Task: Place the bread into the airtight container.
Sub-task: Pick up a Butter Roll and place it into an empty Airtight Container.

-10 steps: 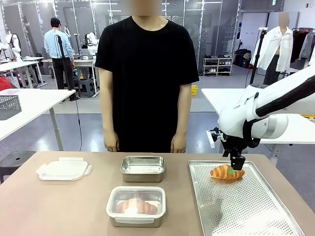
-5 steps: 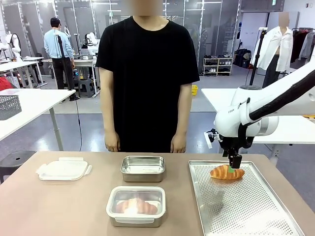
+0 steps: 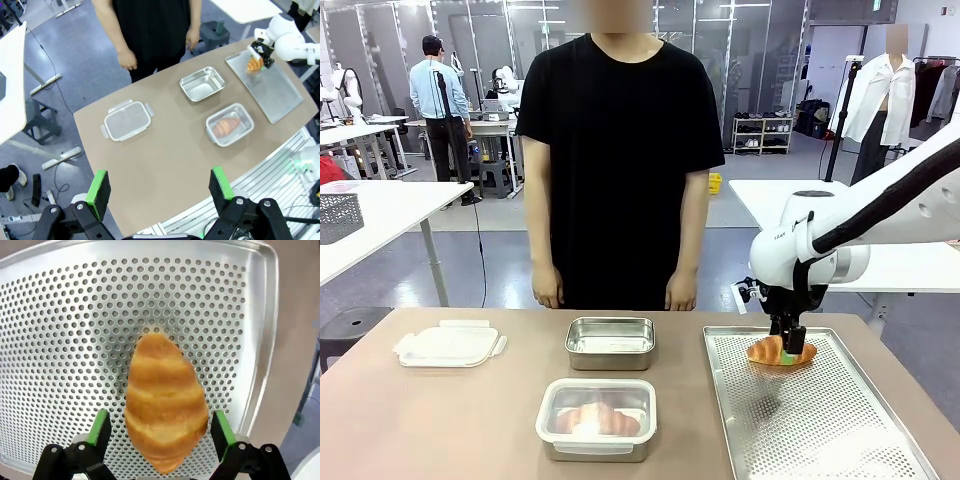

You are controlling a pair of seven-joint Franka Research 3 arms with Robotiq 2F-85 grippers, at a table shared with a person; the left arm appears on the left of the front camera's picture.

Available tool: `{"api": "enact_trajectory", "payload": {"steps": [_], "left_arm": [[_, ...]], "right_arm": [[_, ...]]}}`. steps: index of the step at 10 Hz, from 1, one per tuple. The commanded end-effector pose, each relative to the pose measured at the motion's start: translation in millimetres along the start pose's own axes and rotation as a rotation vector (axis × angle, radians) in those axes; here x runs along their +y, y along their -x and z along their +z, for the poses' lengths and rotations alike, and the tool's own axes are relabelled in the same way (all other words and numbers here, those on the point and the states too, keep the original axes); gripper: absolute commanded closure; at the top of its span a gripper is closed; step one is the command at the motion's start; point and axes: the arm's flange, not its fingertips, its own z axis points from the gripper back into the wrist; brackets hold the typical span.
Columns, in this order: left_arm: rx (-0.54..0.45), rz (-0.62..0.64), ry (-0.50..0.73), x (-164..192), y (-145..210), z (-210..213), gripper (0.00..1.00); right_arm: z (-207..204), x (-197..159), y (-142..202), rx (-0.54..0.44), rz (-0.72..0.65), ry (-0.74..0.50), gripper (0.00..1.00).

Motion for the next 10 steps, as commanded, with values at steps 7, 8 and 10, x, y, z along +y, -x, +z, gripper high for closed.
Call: {"api": "enact_trajectory", "payload": {"steps": [7, 8, 10], "left_arm": [[-0.002, -0.010, 0.003, 0, 0, 1, 0.00], [-0.002, -0.010, 0.003, 0, 0, 1, 0.00], [-0.002, -0.010, 0.003, 0, 0, 1, 0.00]], "right_arm": [[-14, -7, -1, 0.036, -0.009, -0.027, 0.28], [-12, -6, -1, 0.040, -0.010, -0.027, 0.40], [3, 0, -1, 0.039, -0.019, -0.020, 0.41]]}}
